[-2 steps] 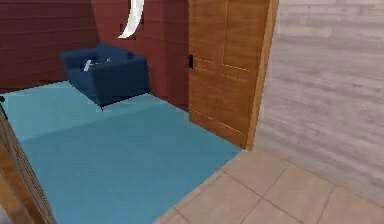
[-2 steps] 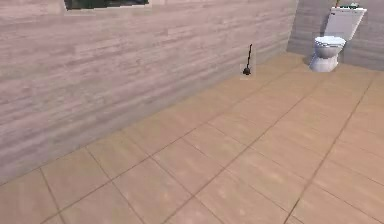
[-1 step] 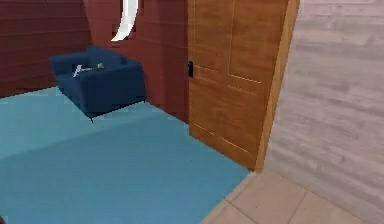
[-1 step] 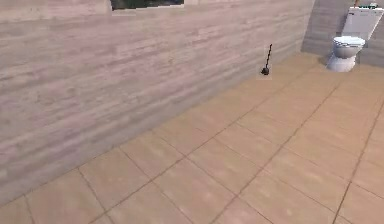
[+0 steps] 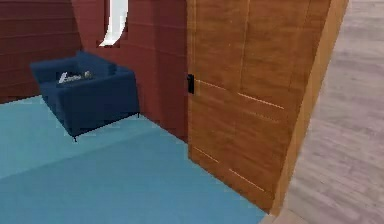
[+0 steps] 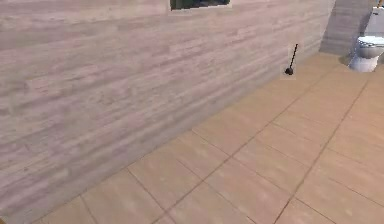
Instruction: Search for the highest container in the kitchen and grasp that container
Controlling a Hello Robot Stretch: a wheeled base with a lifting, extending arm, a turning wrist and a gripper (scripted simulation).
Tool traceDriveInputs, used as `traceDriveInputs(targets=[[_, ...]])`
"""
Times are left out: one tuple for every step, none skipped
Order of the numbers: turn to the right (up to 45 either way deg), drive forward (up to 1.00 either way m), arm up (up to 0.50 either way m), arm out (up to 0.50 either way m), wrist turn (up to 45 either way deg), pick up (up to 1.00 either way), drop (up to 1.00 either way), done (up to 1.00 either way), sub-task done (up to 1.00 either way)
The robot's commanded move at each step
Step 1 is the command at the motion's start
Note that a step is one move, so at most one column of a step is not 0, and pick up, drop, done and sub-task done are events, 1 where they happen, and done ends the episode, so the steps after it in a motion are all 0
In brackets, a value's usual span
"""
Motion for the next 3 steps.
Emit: traceDriveInputs(targets=[[-42.0,0.00,0.00,0.00,0.0,0.00,0.00,0.00,0.00],[0.0,1.00,0.00,0.00,0.0,0.00,0.00,0.00,0.00],[-3.0,0.00,0.00,0.00,0.0,0.00,0.00,0.00,0.00]])
